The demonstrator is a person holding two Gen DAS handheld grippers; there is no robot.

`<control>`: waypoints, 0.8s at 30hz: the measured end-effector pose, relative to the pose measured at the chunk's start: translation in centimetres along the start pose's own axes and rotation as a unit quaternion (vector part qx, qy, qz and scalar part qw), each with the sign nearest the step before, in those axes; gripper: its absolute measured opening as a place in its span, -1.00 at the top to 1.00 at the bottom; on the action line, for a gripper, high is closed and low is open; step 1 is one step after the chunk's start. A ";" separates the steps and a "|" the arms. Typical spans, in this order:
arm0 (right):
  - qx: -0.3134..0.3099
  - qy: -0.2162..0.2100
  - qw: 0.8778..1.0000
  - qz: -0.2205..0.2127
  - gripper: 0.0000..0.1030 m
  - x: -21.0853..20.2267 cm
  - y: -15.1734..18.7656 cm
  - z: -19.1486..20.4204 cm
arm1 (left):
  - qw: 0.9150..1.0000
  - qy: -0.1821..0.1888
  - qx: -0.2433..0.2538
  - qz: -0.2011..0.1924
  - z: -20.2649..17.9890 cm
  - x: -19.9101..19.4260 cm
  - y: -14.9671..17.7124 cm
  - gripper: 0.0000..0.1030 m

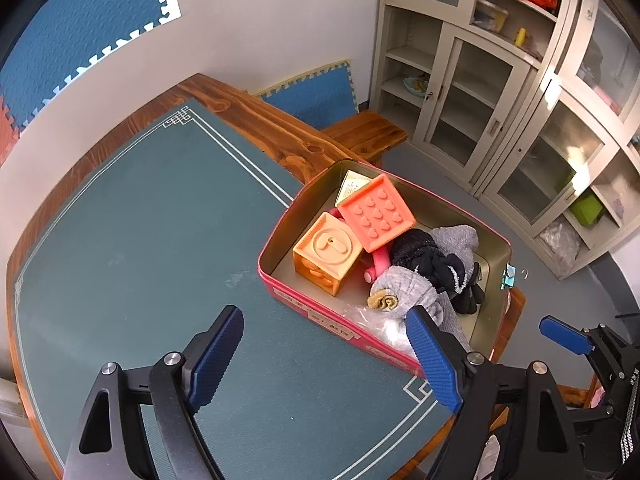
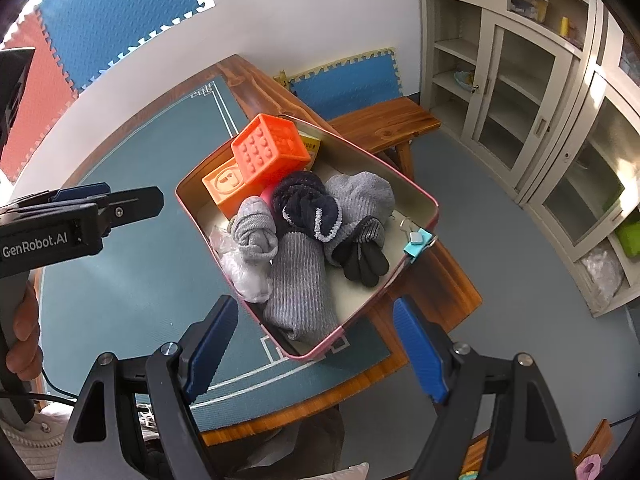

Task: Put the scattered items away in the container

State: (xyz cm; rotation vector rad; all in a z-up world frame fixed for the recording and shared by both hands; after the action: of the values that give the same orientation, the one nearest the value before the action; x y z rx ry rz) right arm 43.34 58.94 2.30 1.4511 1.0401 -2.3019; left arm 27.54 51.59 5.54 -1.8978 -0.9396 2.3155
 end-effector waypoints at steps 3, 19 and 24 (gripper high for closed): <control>-0.001 0.003 1.000 -0.002 -0.61 -0.2 0.0 0.1 | 1.000 -0.004 0.005 0.003 -0.2 -0.1 0.0 -0.66; -0.057 0.024 0.997 -0.050 -0.71 -3.7 -1.2 2.5 | 1.000 -0.016 0.002 -0.006 -0.2 -1.5 -0.7 -0.66; -0.056 0.026 0.997 -0.038 -0.74 -2.7 -1.1 2.0 | 1.000 -0.017 0.005 0.000 -0.6 -1.1 -0.7 -0.66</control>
State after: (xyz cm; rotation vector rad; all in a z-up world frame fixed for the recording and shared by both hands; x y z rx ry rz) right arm 42.63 57.91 5.63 1.4592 1.2371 -2.2277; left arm 28.15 52.06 6.80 -1.8626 -0.9294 2.3546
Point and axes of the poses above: each gripper's, at about its wrist camera, not at the fingertips, and x roughly the way its jaws point, z to its left, y to its underside, the point moved 3 cm from there along x, roughly the way its jaws point, and after that the axes turned 11 degrees about x, right-handed, at the moved point
